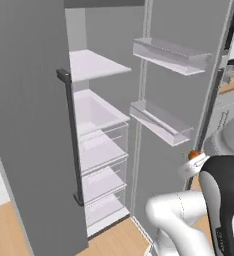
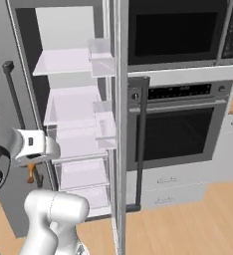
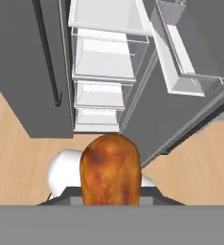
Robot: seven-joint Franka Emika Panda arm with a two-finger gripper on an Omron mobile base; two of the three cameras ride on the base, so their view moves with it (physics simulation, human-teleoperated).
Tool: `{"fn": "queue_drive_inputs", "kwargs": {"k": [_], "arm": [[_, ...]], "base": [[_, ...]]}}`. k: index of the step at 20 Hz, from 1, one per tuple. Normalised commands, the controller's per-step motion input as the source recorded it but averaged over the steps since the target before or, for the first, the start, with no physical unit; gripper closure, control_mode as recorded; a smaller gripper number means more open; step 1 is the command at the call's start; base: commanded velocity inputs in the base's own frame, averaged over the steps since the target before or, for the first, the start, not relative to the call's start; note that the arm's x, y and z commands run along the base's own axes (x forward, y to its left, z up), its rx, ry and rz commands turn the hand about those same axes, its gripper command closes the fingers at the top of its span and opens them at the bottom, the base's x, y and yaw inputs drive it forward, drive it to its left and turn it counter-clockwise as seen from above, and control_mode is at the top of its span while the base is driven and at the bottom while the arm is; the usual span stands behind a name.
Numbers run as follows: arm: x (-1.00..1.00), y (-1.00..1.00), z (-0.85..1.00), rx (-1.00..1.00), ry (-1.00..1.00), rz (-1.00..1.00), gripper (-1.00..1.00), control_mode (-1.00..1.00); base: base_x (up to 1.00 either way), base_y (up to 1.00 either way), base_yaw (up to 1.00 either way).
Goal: Place one avocado and one chicken drumstick in each tupperware on the nearby counter, to pack two identical lunches.
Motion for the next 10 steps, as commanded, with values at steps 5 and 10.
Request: {"fn": "queue_drive_inputs", "kwargs": {"k": [5,10], "arm": [[0.00,0.00,0.00,0.00,0.00,0.00,1.00,1.00],[0.00,0.00,0.00,0.00,0.00,0.00,1.00,1.00]], "base": [[-0.59,-0.98,-0.23],[0.06,-1.00,-0.19]]}}
